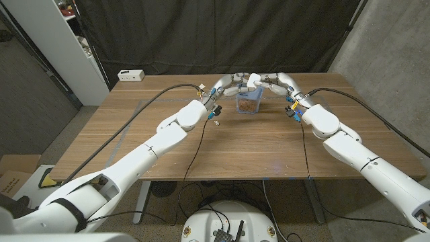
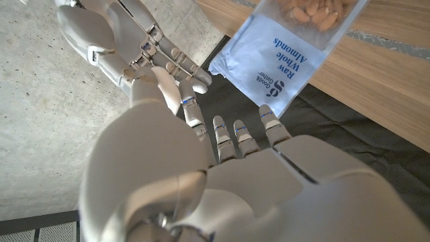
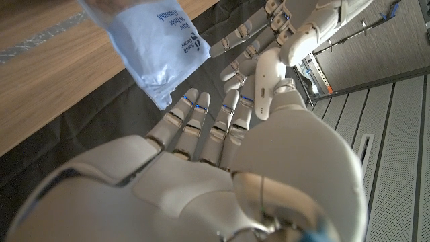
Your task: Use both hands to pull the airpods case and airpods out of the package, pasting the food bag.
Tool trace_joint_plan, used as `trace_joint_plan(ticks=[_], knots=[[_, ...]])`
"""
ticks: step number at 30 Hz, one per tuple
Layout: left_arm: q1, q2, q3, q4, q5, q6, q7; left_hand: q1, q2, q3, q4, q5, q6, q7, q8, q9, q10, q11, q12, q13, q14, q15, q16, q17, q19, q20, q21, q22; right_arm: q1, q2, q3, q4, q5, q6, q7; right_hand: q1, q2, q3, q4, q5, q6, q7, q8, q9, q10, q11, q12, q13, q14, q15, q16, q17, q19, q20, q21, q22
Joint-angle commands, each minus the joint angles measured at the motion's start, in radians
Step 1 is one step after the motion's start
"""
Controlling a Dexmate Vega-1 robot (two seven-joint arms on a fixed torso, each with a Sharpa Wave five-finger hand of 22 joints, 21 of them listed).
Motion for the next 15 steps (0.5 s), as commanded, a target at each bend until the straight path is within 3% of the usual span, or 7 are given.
trace_joint_plan(ticks=[1, 4, 5, 9, 11, 12, 15], knots=[[-0.006, 0.012, 0.001, -0.006, -0.006, 0.005, -0.019, 0.006, -0.003, -0.016, -0.001, 0.01, -0.008, -0.001, -0.004, 0.001, -0.002, 0.01, -0.002, 0.003, 0.0, 0.008, 0.004, 0.004, -0.005, 0.01, -0.005, 0.004, 0.0, -0.002, 0.004, 0.005, -0.01, -0.007, -0.013, 0.016, -0.001, 0.004, -0.01, 0.009, 0.126, -0.113, 0.014, 0.008, 0.0, 0.0, 0.002, 0.004, 0.009, -0.137, -0.004, -0.001, 0.0, -0.007, -0.001, 0.003], [-0.005, 0.01, 0.0, -0.004, -0.006, 0.001, -0.017, -0.006, -0.013, -0.034, 0.005, 0.024, 0.011, -0.007, 0.004, 0.003, 0.008, 0.006, 0.001, 0.003, 0.003, 0.004, 0.006, 0.006, -0.001, 0.009, -0.003, 0.004, -0.001, -0.001, 0.004, 0.006, -0.009, -0.005, -0.014, 0.019, -0.002, 0.006, -0.012, 0.012, 0.126, -0.108, 0.016, 0.009, 0.001, 0.002, 0.002, 0.005, 0.01, -0.136, -0.006, -0.002, 0.0, -0.007, -0.001, 0.003], [-0.006, 0.011, 0.001, -0.006, -0.003, 0.005, -0.016, 0.002, 0.004, -0.03, 0.006, 0.033, 0.028, -0.013, 0.012, 0.006, 0.013, -0.002, 0.003, 0.003, 0.008, -0.006, 0.008, 0.007, 0.003, 0.005, -0.001, 0.005, -0.001, 0.0, 0.003, 0.005, -0.01, -0.005, -0.015, 0.019, -0.001, 0.006, -0.013, 0.013, 0.125, -0.108, 0.016, 0.009, 0.0, 0.002, 0.002, 0.005, 0.01, -0.135, -0.006, -0.003, 0.0, -0.007, -0.001, 0.003], [0.0, 0.003, -0.002, -0.006, 0.004, 0.006, 0.007, 0.096, 0.068, 0.018, -0.03, 0.03, 0.135, -0.057, 0.044, 0.005, 0.052, -0.068, 0.012, 0.0, 0.04, -0.059, 0.014, 0.0, 0.026, -0.034, 0.008, 0.005, -0.004, 0.001, 0.004, 0.004, -0.008, -0.005, -0.017, 0.019, -0.001, 0.007, -0.013, 0.015, 0.124, -0.111, 0.017, 0.009, 0.0, 0.001, 0.002, 0.006, 0.01, -0.137, -0.008, -0.004, 0.0, -0.008, -0.001, 0.002], [0.003, 0.0, -0.003, -0.009, 0.01, 0.009, 0.021, 0.147, 0.093, 0.052, -0.052, 0.011, 0.177, -0.067, 0.06, 0.011, 0.078, -0.079, 0.019, -0.002, 0.058, -0.071, 0.017, -0.003, 0.036, -0.038, 0.012, 0.005, -0.005, 0.002, 0.005, 0.003, -0.006, -0.006, -0.019, 0.019, -0.001, 0.008, -0.013, 0.017, 0.121, -0.111, 0.016, 0.01, -0.003, 0.001, 0.0, 0.006, 0.01, -0.137, -0.01, -0.004, 0.0, -0.008, -0.001, 0.002], [0.003, 0.001, -0.003, -0.01, 0.01, 0.013, 0.02, 0.158, 0.094, 0.066, -0.056, -0.011, 0.228, -0.073, 0.084, 0.022, 0.091, -0.092, 0.02, -0.004, 0.068, -0.078, 0.017, -0.004, 0.042, -0.042, 0.014, 0.006, -0.004, 0.002, 0.005, 0.004, -0.006, -0.006, -0.019, 0.018, -0.001, 0.008, -0.013, 0.017, 0.121, -0.111, 0.017, 0.009, -0.004, 0.001, 0.0, 0.006, 0.01, -0.138, -0.01, -0.004, 0.0, -0.008, -0.001, 0.002], [0.004, 0.0, -0.002, -0.015, 0.014, 0.023, 0.025, 0.179, 0.105, 0.086, -0.062, -0.023, 0.247, -0.067, 0.096, 0.032, 0.111, -0.104, 0.025, -0.005, 0.078, -0.084, 0.02, -0.002, 0.047, -0.041, 0.016, 0.006, -0.004, 0.004, 0.006, 0.007, -0.004, -0.004, -0.02, 0.017, 0.0, 0.008, -0.013, 0.019, 0.118, -0.112, 0.016, 0.01, -0.006, 0.002, -0.001, 0.007, 0.01, -0.138, -0.012, -0.005, 0.0, -0.008, -0.002, 0.002]])
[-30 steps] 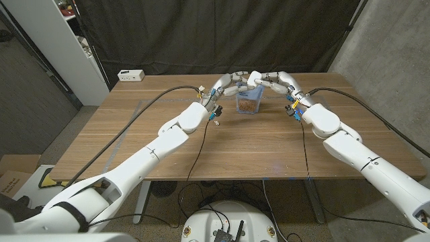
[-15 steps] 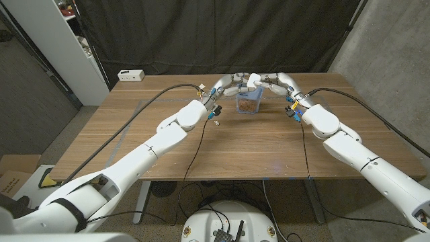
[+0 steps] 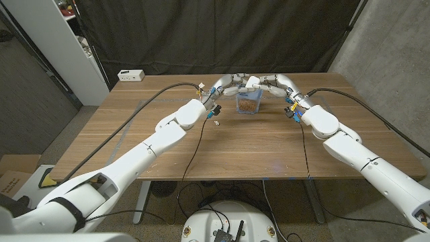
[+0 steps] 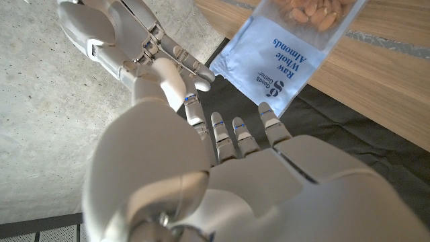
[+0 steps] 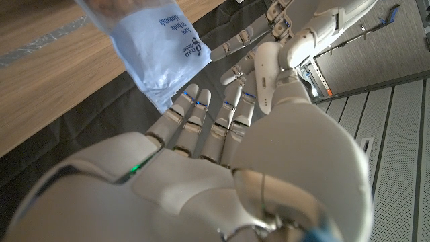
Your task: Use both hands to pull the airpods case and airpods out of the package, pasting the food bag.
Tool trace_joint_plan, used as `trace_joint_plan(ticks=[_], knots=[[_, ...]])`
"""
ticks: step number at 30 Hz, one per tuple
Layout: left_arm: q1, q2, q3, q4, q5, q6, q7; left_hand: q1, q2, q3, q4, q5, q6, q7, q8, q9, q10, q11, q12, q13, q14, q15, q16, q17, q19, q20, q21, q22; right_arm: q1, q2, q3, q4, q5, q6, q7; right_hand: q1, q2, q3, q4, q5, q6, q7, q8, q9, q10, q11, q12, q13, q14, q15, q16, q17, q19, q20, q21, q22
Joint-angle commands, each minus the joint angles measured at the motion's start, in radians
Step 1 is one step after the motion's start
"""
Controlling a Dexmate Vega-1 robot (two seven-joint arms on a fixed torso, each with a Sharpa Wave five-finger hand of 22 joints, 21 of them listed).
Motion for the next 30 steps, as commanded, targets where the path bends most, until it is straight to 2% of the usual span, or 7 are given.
trace_joint_plan(ticks=[1, 11, 16, 18, 19, 20, 30], knots=[[0.008, -0.006, -0.003, -0.012, 0.018, 0.022, 0.033, 0.051, 0.029, 0.035, -0.011, -0.019, 0.127, -0.079, 0.025, 0.014, 0.037, -0.015, 0.011, 0.0, 0.021, -0.032, 0.009, 0.002, 0.01, 0.0, 0.009, 0.006, -0.002, 0.004, 0.005, 0.006, 0.006, 0.001, -0.008, 0.007, 0.008, 0.002, 0.0, 0.007, 0.105, -0.109, 0.012, 0.011, -0.004, 0.0, -0.001, 0.002, 0.009, -0.138, -0.003, 0.0, 0.003, -0.004, -0.002, 0.002], [0.01, -0.005, -0.005, -0.027, 0.018, 0.044, 0.042, 0.066, 0.03, 0.063, -0.007, -0.04, 0.141, -0.053, 0.043, 0.038, 0.062, -0.008, 0.014, -0.002, 0.035, -0.036, 0.012, 0.007, 0.019, -0.008, 0.013, 0.008, 0.004, 0.009, 0.01, 0.026, 0.03, 0.001, 0.001, 0.007, 0.016, 0.012, -0.003, 0.012, 0.053, -0.14, -0.011, 0.0, -0.021, 0.029, -0.009, 0.006, 0.005, -0.122, -0.016, -0.005, 0.0, -0.004, -0.003, 0.002], [0.005, 0.004, -0.002, -0.046, 0.028, 0.079, 0.04, 0.072, 0.029, 0.074, -0.006, -0.049, 0.143, -0.047, 0.048, 0.048, 0.059, -0.006, 0.01, -0.003, 0.027, -0.031, 0.008, 0.008, 0.019, -0.008, 0.013, 0.008, 0.01, 0.007, 0.013, 0.034, 0.046, -0.011, 0.009, -0.002, 0.016, 0.017, -0.005, 0.012, -0.031, -0.096, -0.056, -0.021, -0.072, 0.056, -0.027, 0.007, -0.015, -0.097, -0.035, -0.009, -0.005, -0.003, -0.005, 0.002], [0.004, 0.012, 0.001, -0.063, 0.047, 0.104, 0.048, 0.072, 0.025, 0.081, -0.003, -0.059, 0.143, -0.044, 0.053, 0.058, 0.044, -0.001, 0.0, -0.005, -0.014, -0.014, -0.008, 0.008, 0.007, -0.013, 0.008, 0.008, 0.012, 0.005, 0.014, 0.037, 0.048, -0.014, 0.009, -0.016, 0.019, 0.019, -0.001, 0.01, -0.068, -0.167, -0.077, -0.036, -0.108, 0.076, -0.036, 0.01, -0.034, -0.084, -0.045, -0.007, -0.009, 0.001, -0.006, 0.002], [0.003, 0.017, 0.002, -0.074, 0.055, 0.119, 0.048, 0.071, 0.023, 0.083, -0.002, -0.063, 0.144, -0.044, 0.055, 0.062, 0.037, -0.001, -0.004, -0.005, -0.027, -0.006, -0.012, 0.008, 0.001, -0.017, 0.005, 0.008, 0.013, 0.005, 0.015, 0.038, 0.051, -0.016, 0.009, -0.017, 0.018, 0.02, -0.004, 0.01, -0.087, -0.093, -0.087, -0.045, -0.117, 0.081, -0.037, 0.011, -0.037, -0.082, -0.048, -0.006, -0.008, 0.001, -0.005, 0.002], [0.003, 0.021, 0.002, -0.082, 0.061, 0.13, 0.05, 0.072, 0.022, 0.086, -0.002, -0.066, 0.144, -0.043, 0.057, 0.066, 0.029, 0.003, -0.009, -0.006, -0.038, -0.004, -0.015, 0.008, -0.006, -0.018, 0.003, 0.007, 0.014, 0.005, 0.016, 0.041, 0.055, -0.016, 0.01, -0.019, 0.018, 0.022, -0.004, 0.009, -0.1, -0.07, -0.093, -0.05, -0.133, 0.089, -0.041, 0.011, -0.05, -0.071, -0.053, -0.006, -0.009, 0.001, -0.005, 0.002], [-0.004, 0.069, 0.021, -0.168, 0.128, 0.247, 0.038, 0.071, 0.02, 0.096, 0.002, -0.08, 0.14, -0.03, 0.062, 0.083, 0.01, 0.013, -0.024, -0.01, -0.059, 0.004, -0.018, 0.006, -0.02, -0.015, -0.004, 0.004, 0.019, 0.008, 0.022, 0.058, 0.068, -0.019, 0.004, -0.025, 0.016, 0.024, -0.011, 0.004, -0.22, -0.017, -0.125, -0.075, -0.243, 0.111, -0.063, 0.013, -0.115, -0.042, -0.074, 0.001, -0.021, 0.003, -0.008, 0.002]])
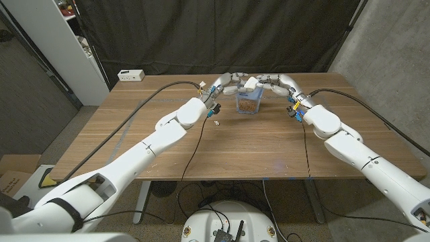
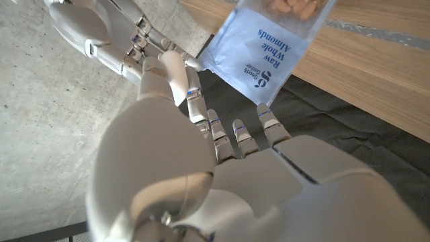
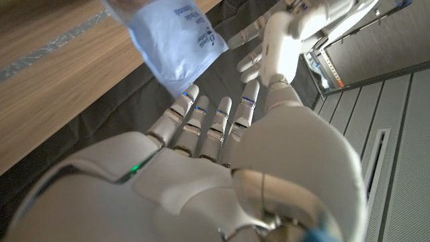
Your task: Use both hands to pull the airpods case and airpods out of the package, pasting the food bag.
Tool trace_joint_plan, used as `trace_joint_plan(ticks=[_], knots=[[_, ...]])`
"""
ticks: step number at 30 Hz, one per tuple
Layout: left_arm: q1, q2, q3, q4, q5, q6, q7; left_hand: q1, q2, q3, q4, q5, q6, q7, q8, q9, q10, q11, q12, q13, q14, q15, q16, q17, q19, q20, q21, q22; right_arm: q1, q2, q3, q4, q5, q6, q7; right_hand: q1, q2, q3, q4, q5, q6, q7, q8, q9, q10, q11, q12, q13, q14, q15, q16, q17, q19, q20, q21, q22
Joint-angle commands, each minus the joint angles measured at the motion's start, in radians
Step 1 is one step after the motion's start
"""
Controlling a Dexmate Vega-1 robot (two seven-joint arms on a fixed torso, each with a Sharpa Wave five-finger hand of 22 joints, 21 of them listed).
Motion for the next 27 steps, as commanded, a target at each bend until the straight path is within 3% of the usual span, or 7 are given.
trace_joint_plan(ticks=[1, 2, 5, 7, 14, 21, 27], knots=[[-0.007, 0.05, 0.021, -0.1, 0.067, 0.121, -0.008, 0.046, 0.031, 0.047, 0.016, -0.009, 0.086, -0.087, 0.047, 0.067, -0.009, 0.005, -0.009, -0.001, -0.007, -0.001, -0.006, 0.003, -0.007, 0.005, -0.003, 0.002, 0.007, 0.001, 0.004, 0.016, 0.021, -0.011, 0.0, 0.001, -0.021, -0.002, -0.007, -0.005, -0.059, 0.005, -0.011, -0.008, -0.042, 0.013, -0.008, 0.004, -0.029, -0.045, -0.009, 0.008, -0.011, 0.002, -0.004, 0.002], [-0.007, 0.054, 0.021, -0.108, 0.07, 0.132, -0.011, 0.046, 0.03, 0.047, 0.016, -0.01, 0.085, -0.086, 0.047, 0.068, -0.009, 0.005, -0.009, -0.001, -0.007, -0.001, -0.006, 0.002, -0.006, 0.005, -0.003, 0.002, 0.007, 0.0, 0.004, 0.015, 0.022, -0.012, 0.001, -0.004, -0.02, -0.002, -0.01, -0.009, -0.091, -0.056, -0.001, -0.02, -0.057, 0.013, 0.001, 0.003, -0.038, -0.042, -0.005, 0.014, -0.014, 0.002, -0.003, 0.002], [-0.014, 0.078, 0.031, -0.151, 0.089, 0.196, -0.04, 0.048, 0.029, 0.051, 0.015, -0.013, 0.086, -0.09, 0.049, 0.073, -0.023, 0.012, -0.017, -0.002, -0.023, 0.002, -0.011, 0.001, -0.013, 0.008, -0.006, 0.001, 0.005, -0.002, 0.004, 0.012, 0.023, -0.016, 0.0, -0.003, -0.023, -0.003, -0.016, -0.01, -0.111, 0.009, -0.001, -0.029, -0.086, 0.023, -0.002, 0.001, -0.056, -0.037, -0.008, 0.015, -0.019, 0.003, -0.004, 0.002], [-0.014, 0.091, 0.041, -0.176, 0.118, 0.231, -0.04, 0.05, 0.03, 0.056, 0.016, -0.017, 0.078, -0.089, 0.047, 0.079, -0.043, 0.023, -0.027, -0.004, -0.04, 0.012, -0.014, -0.001, -0.024, 0.013, -0.011, 0.0, 0.004, -0.003, 0.005, 0.01, 0.026, -0.02, 0.0, -0.001, -0.023, -0.003, -0.018, -0.01, -0.122, 0.011, -0.002, -0.031, -0.094, 0.026, -0.003, 0.0, -0.066, -0.035, -0.011, 0.016, -0.023, 0.004, -0.005, 0.002], [-0.036, 0.135, 0.11, -0.267, 0.277, 0.387, -0.07, 0.047, 0.028, 0.066, 0.019, -0.028, 0.072, -0.097, 0.042, 0.084, -0.088, 0.021, -0.046, -0.007, -0.087, 0.017, -0.022, -0.007, -0.058, 0.013, -0.025, -0.005, -0.002, -0.008, 0.008, 0.0, 0.031, -0.024, -0.002, -0.002, -0.02, -0.002, -0.019, -0.012, -0.13, 0.013, 0.001, -0.035, -0.111, 0.029, -0.003, -0.001, -0.082, -0.032, -0.013, 0.017, -0.036, 0.004, -0.008, 0.003], [-0.078, 0.156, 0.204, -0.332, 0.455, 0.562, -0.165, 0.038, 0.025, 0.073, 0.025, -0.033, 0.07, -0.104, 0.029, 0.072, -0.147, 0.038, -0.065, -0.009, -0.148, 0.036, -0.028, -0.015, -0.091, 0.022, -0.035, -0.009, -0.022, -0.021, 0.018, -0.022, 0.037, -0.031, -0.01, -0.016, -0.01, -0.004, -0.011, -0.02, -0.141, 0.013, 0.003, -0.04, -0.131, 0.031, -0.004, -0.003, -0.105, -0.021, -0.015, 0.02, -0.051, 0.004, -0.01, 0.003], [-0.079, 0.169, 0.23, -0.374, 0.524, 0.665, -0.23, 0.031, 0.023, 0.075, 0.029, -0.035, 0.078, -0.109, 0.024, 0.065, -0.161, 0.053, -0.066, -0.01, -0.163, 0.044, -0.026, -0.017, -0.105, 0.032, -0.038, -0.011, -0.032, -0.026, 0.023, -0.03, 0.041, -0.034, -0.012, -0.011, -0.011, -0.002, -0.018, -0.025, -0.145, 0.016, 0.006, -0.043, -0.144, 0.035, -0.003, -0.005, -0.114, -0.017, -0.016, 0.018, -0.063, 0.006, -0.012, 0.003]])
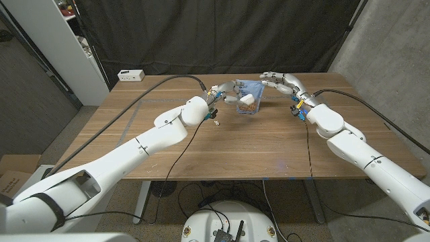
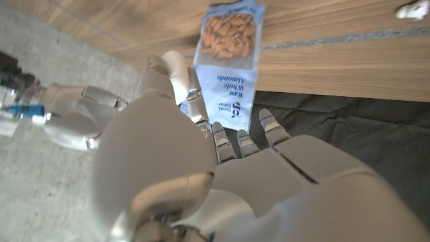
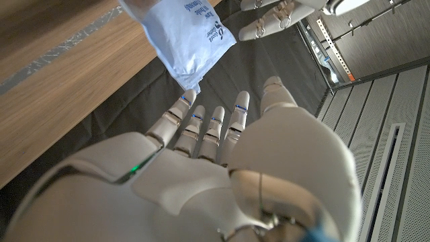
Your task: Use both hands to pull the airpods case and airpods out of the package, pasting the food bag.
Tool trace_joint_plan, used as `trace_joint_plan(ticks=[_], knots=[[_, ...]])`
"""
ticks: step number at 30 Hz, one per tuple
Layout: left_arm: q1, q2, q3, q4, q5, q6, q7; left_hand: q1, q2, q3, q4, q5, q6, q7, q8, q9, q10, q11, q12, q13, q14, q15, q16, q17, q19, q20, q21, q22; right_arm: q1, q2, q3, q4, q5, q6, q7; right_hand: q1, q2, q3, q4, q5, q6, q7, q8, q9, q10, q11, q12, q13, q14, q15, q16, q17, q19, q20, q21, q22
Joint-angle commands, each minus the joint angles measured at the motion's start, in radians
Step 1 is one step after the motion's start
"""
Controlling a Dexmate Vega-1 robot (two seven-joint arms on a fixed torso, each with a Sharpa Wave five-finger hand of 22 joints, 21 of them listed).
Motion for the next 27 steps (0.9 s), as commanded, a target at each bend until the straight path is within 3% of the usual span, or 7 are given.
trace_joint_plan(ticks=[1, 14, 20, 27], knots=[[-0.039, 0.043, 0.106, -0.113, 0.217, 0.255, -0.142, 0.017, 0.036, 0.021, 0.025, -0.002, 0.105, -0.098, 0.024, 0.061, -0.012, 0.007, -0.003, -0.001, -0.025, 0.011, 0.0, -0.001, -0.016, 0.011, 0.0, 0.003, -0.023, -0.014, 0.012, -0.023, 0.012, -0.01, -0.007, 0.006, -0.005, 0.003, -0.007, -0.002, -0.006, 0.007, 0.01, -0.001, -0.011, 0.001, 0.005, 0.001, -0.009, -0.02, -0.001, -0.001, -0.009, 0.002, -0.004, 0.003], [-0.065, 0.055, 0.155, -0.153, 0.301, 0.455, -0.32, 0.007, 0.034, 0.027, 0.029, -0.004, 0.115, -0.096, 0.013, 0.046, -0.076, 0.032, -0.013, -0.006, -0.084, 0.039, -0.001, -0.004, -0.045, 0.027, -0.002, 0.001, -0.029, -0.022, 0.014, -0.024, 0.035, -0.028, 0.007, 0.011, 0.002, 0.009, -0.012, -0.008, -0.012, 0.015, 0.012, -0.005, -0.02, 0.008, 0.008, -0.001, -0.017, -0.017, 0.001, -0.001, -0.014, 0.001, -0.002, 0.003], [-0.148, 0.025, 0.202, -0.114, 0.267, 0.581, -0.46, 0.004, 0.034, 0.031, 0.03, -0.004, 0.113, -0.097, 0.01, 0.048, -0.102, 0.045, -0.013, -0.008, -0.109, 0.064, 0.0, -0.004, -0.071, 0.044, -0.007, 0.0, -0.025, -0.022, 0.011, -0.015, 0.038, -0.027, 0.015, 0.015, 0.006, 0.012, -0.015, -0.011, -0.013, 0.016, 0.014, -0.006, -0.026, 0.01, 0.009, -0.002, -0.02, -0.016, 0.002, -0.001, -0.016, -0.002, -0.001, 0.003], [-0.231, 0.029, 0.259, -0.072, 0.198, 0.616, -0.529, -0.003, 0.032, 0.03, 0.035, 0.001, 0.107, -0.092, 0.003, 0.045, -0.113, 0.065, -0.01, -0.01, -0.124, 0.081, 0.003, -0.004, -0.095, 0.049, -0.008, 0.0, -0.024, -0.023, 0.01, -0.017, 0.036, -0.034, 0.011, 0.022, 0.0, 0.013, -0.023, -0.013, -0.012, 0.021, 0.016, -0.007, -0.028, 0.013, 0.012, -0.002, -0.017, -0.013, 0.004, -0.003, -0.014, 0.002, 0.001, 0.003]])
